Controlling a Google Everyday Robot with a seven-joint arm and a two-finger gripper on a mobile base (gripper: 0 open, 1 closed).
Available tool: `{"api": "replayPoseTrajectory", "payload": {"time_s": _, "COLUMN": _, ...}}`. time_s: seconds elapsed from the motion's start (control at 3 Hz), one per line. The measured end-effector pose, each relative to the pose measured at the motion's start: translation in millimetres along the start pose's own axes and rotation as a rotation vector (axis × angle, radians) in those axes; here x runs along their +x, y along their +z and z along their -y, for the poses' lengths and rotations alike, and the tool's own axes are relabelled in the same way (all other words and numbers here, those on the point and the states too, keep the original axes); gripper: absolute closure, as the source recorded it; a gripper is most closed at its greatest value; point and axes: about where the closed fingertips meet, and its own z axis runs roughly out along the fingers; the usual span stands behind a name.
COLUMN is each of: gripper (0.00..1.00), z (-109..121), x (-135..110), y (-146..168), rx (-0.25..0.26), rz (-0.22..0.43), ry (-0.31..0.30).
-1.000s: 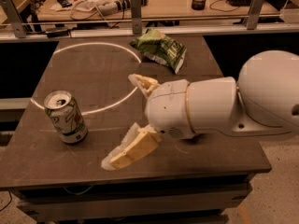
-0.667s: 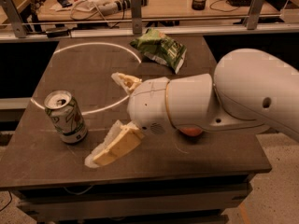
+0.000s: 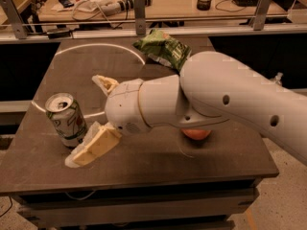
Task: Move 7up can near green jalapeno chip bag
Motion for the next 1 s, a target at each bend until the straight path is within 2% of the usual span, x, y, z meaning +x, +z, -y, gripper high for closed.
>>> {"api": "replayPoseTrajectory", "payload": {"time_s": 0.33, "gripper": 0.00, "z": 6, "x": 4, "y": 20, "rx": 0.036, "rz": -0.010, "ry": 0.004}}
{"api": "replayPoseTrajectory", "payload": {"time_s": 0.67, "gripper": 0.00, "z": 12, "x": 9, "y": 38, "rx": 0.047, "rz": -0.011, "ry": 0.042}}
{"api": "replayPoseTrajectory", "payload": {"time_s": 1.0, "gripper": 0.16, "z": 13, "x": 17, "y": 50, "rx": 0.025, "rz": -0.019, "ry": 0.082}}
